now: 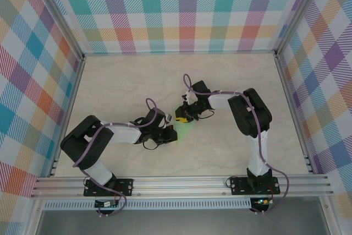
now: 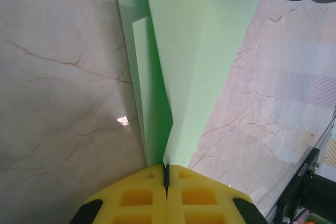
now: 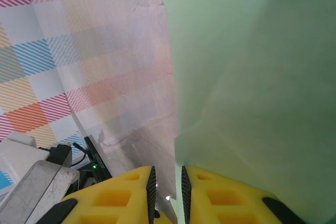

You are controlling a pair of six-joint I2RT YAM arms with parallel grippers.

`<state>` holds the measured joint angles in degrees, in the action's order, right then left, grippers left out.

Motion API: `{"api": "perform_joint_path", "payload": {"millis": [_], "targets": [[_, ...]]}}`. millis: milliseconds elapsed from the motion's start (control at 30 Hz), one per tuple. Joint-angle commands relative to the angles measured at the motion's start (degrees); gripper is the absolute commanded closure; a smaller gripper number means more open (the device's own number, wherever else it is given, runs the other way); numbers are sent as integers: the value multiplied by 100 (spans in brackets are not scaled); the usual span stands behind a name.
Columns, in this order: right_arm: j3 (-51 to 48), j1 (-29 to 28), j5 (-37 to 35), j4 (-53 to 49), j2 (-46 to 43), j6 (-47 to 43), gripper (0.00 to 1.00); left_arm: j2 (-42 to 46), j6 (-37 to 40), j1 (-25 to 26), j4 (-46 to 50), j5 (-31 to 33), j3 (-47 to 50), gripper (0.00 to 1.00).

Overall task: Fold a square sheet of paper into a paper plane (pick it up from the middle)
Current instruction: Fourth fold the wing at the center of the table.

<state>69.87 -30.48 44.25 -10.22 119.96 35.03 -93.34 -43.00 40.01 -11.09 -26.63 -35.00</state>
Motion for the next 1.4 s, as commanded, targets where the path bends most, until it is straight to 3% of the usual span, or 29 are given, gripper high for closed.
{"api": "perform_joint_path", "payload": {"millis": [0,167,433,867,1033,1367], "targets": [[-234,-73,-505,-639,330,-111,77,11,132,42,28,-326,77,100],[-243,-73,-584,-674,383,-111,77,-21,348,42,312,-609,26,99],[-255,-75,-584,-667,405,-126,77,83,288,42,388,-499,-52,92],[-239,-73,-593,-706,415,-131,77,97,267,42,494,-563,63,93],[-245,-73,-593,-705,424,-128,77,18,282,46,485,-619,5,87],[-245,-73,-603,-719,423,-128,77,-60,293,42,642,-468,-49,99]]}}
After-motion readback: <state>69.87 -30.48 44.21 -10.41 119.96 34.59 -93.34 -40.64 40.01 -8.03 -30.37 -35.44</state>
